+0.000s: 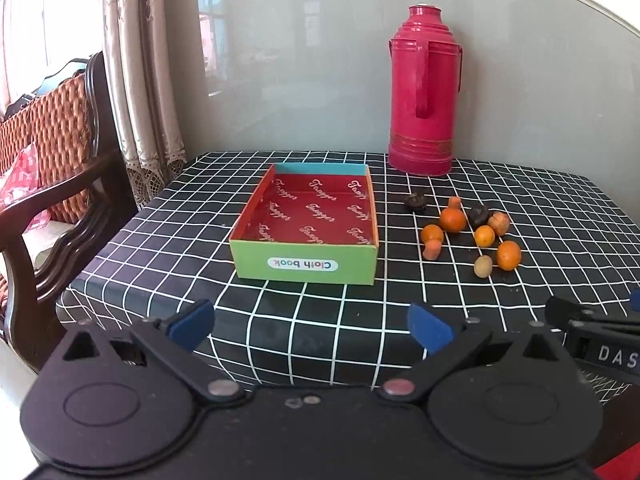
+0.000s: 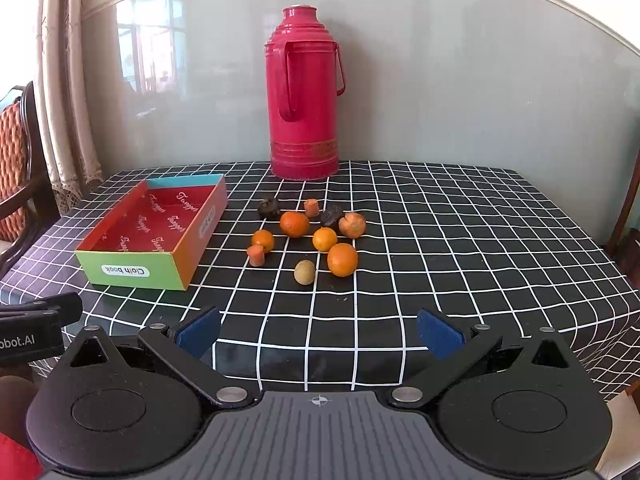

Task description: Organize fruits

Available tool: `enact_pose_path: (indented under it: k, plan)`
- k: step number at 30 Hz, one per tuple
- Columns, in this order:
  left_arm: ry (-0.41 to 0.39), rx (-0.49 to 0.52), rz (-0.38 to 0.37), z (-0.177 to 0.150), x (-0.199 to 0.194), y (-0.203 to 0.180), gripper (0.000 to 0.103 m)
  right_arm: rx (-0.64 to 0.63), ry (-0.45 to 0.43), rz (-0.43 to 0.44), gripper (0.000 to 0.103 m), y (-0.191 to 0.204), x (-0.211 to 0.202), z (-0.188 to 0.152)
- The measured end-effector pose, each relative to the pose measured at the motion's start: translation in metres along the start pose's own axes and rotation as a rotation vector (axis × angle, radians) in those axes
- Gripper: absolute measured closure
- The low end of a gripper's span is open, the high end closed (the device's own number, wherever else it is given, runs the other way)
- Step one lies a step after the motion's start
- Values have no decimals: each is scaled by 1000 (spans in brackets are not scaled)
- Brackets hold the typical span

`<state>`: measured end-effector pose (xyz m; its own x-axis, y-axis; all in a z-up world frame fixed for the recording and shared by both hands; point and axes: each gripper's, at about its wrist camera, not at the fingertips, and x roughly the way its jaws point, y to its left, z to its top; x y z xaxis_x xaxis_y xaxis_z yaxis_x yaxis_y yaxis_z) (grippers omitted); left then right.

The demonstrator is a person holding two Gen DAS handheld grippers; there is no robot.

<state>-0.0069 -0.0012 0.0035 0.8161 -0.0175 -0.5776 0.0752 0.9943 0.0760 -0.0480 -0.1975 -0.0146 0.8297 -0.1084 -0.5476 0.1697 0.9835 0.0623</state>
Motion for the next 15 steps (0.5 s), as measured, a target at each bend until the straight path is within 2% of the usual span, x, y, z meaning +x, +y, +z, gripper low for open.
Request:
enact_pose_path:
  k: [15]
  plan:
    - [-3, 6, -3, 0, 0, -3, 6, 5, 5, -2, 0, -1, 1, 1]
